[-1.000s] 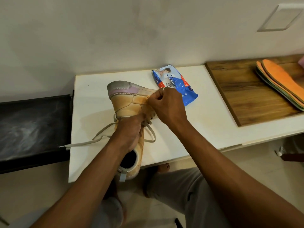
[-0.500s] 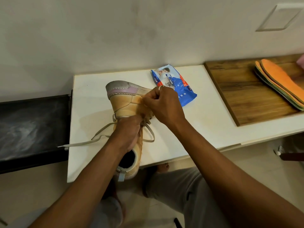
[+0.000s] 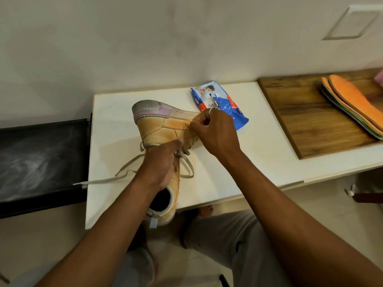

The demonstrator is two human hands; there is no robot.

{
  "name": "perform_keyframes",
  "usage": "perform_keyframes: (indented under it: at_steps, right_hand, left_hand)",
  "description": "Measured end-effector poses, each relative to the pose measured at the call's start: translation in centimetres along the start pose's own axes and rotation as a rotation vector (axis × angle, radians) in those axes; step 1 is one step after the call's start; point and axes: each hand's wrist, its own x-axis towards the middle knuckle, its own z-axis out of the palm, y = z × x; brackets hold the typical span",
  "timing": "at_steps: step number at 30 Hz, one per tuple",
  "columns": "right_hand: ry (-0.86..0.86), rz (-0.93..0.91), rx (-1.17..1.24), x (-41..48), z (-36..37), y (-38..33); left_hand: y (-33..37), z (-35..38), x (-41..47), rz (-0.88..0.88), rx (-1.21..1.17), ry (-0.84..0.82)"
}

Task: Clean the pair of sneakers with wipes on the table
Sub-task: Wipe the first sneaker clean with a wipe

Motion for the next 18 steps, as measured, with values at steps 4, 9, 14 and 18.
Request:
perform_keyframes:
  at_steps: [4,9,14,18]
  right_hand:
    - [0.082,-0.074,0.15,-0.5,-1.6,0.7]
    - [0.282,-0.16,0.238,-1.7,-3.9,1.2]
    - [0.338,-0.184,0.305,-2.3,-4.6,1.2]
    - [0.334,-0.181,0.306,-2.0,-4.3,1.6]
  left_hand:
    - [0.9,-0.4,0.2,-0.008,-0.249,-0.047]
    - [2.0,-0.1,-0.4,0.006,-0.446,-0.117]
    - [2.3,0.3,-1.6,0.004,-0.517,-0.179]
    - [2.3,0.6,-1.8,0.014,-0.531,-0.182]
